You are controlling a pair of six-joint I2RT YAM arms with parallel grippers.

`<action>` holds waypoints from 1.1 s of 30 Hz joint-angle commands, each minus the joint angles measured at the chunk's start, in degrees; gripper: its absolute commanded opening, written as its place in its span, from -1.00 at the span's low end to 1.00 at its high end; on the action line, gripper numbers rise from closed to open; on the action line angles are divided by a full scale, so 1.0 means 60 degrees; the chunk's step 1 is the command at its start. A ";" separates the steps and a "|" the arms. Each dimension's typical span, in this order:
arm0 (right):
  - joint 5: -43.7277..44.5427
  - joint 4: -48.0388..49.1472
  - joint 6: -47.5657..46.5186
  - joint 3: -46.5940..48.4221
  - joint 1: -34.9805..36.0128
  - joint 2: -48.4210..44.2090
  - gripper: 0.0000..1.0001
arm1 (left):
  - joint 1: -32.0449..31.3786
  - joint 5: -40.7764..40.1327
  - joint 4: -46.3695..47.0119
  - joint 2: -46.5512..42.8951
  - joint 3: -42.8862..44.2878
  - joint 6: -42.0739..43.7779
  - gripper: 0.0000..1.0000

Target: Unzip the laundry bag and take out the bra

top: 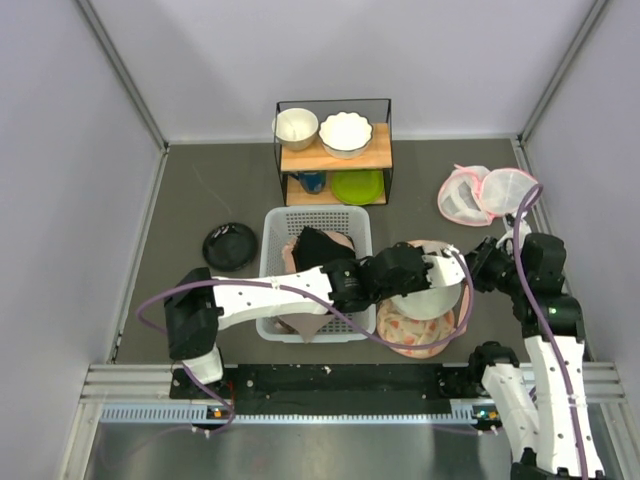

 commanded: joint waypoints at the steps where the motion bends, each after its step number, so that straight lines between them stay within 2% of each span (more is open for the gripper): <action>1: 0.0834 0.1340 0.0373 0.0897 -0.0075 0.0546 -1.00 | 0.0492 0.1133 0.2103 -0.0461 0.0028 0.1712 -1.00; 5: 0.1405 0.1649 0.0141 0.1863 -0.0104 0.1526 -1.00 | 0.1313 0.3099 0.2778 -0.0489 0.0292 0.2211 -1.00; 7: 0.1713 0.1620 -0.0051 0.2055 -0.0351 0.1689 -1.00 | 0.1810 0.3918 0.3303 -0.0737 -0.0101 0.2226 -1.00; 9: 0.1453 0.1634 -0.0154 0.1779 -0.0761 0.1734 -1.00 | 0.2265 0.4346 0.3947 -0.1264 -0.0994 0.2299 -1.00; 11: 0.1072 0.1751 -0.0242 0.1457 -0.1683 0.1763 -1.00 | 0.2572 0.4944 0.4580 -0.1688 -0.1740 0.2372 -1.00; 14: 0.0441 0.2117 -0.0184 0.0753 -0.2345 0.1895 -1.00 | 0.2720 0.5926 0.4479 -0.1706 -0.1876 0.2519 -1.00; 20: -0.0029 0.2221 0.0080 0.0663 -0.2345 0.1266 -1.00 | 0.2720 0.6691 0.4303 -0.0814 -0.1014 0.2461 -1.00; 29: -0.0219 0.1723 0.0549 0.2069 -0.2345 0.0548 -1.00 | 0.2720 0.7029 0.4888 0.0286 0.0862 0.2490 -1.00; 30: -0.0234 0.1708 0.0549 0.2172 -0.2345 0.0475 -1.00 | 0.2720 0.6927 0.5048 0.0330 0.0892 0.2417 -0.89; 31: -0.0248 0.1664 0.0563 0.2158 -0.2345 0.0445 -1.00 | 0.2720 0.6477 0.5122 0.0360 0.0864 0.2359 -0.52; 32: -0.0278 0.1664 0.0549 0.2042 -0.2331 0.0416 -1.00 | 0.2749 0.6327 0.5022 0.0345 0.0747 0.2387 0.16; 33: -0.0307 0.1635 0.0534 0.1896 -0.2331 0.0300 -1.00 | 0.2779 0.6137 0.4948 0.0273 0.0572 0.2358 0.97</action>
